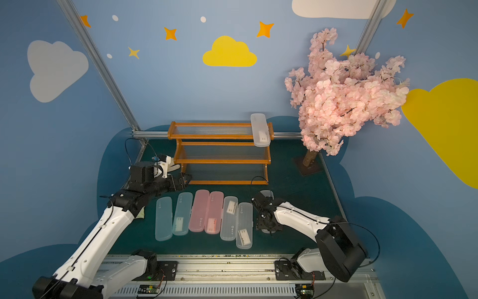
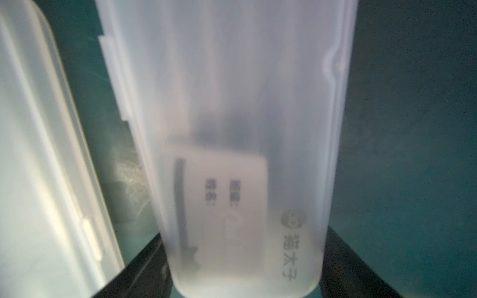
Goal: Place the pencil cases on the shelf according to color
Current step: Pick up the pencil case from the center of the board, then place the pencil case on the shelf.
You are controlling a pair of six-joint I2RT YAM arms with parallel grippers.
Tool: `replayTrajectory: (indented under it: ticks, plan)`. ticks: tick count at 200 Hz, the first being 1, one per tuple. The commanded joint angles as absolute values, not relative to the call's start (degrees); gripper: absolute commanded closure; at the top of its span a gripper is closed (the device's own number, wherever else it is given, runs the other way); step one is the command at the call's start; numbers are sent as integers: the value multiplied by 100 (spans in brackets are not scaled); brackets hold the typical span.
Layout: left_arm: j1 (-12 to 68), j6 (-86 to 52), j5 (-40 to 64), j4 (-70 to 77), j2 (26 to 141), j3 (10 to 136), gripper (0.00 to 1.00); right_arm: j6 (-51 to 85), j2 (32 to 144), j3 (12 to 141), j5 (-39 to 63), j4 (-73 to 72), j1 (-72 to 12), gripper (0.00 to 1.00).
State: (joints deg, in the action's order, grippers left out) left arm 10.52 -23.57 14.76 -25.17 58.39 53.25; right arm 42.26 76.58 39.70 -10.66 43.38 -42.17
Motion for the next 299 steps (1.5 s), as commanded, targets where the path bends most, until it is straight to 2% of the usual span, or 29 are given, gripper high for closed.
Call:
replayTrajectory:
  ticks: [1,76,128,151,192,228,299]
  plan:
    - [1071,-2499,1495,-2488,5762,5586,0,4298,7282,4079,-1344,4794,-4279,32]
    - [1414,-2892,1661,-2310,5974,5682,0,4298,6917,4778,-1498,5465,-4629,33]
    - [1824,-2626,1806,-2143,6650,6530,0,4333,7133,5385,-1547,5555,-4968,33]
    - [1873,-2320,2139,-1930,6995,6809,0,4324,7293,5675,-1587,5537,-5120,33]
    - [1882,-1971,2005,-1853,7489,7290,0,4288,7546,6231,-1547,5528,-5338,33]
    - [1870,-1785,1890,-1343,7715,7141,0,4028,7881,6832,-1415,5590,-5432,34]
    - [1819,-1723,1203,-1444,7409,6571,0,3752,8482,8201,-1720,5472,-5423,34]
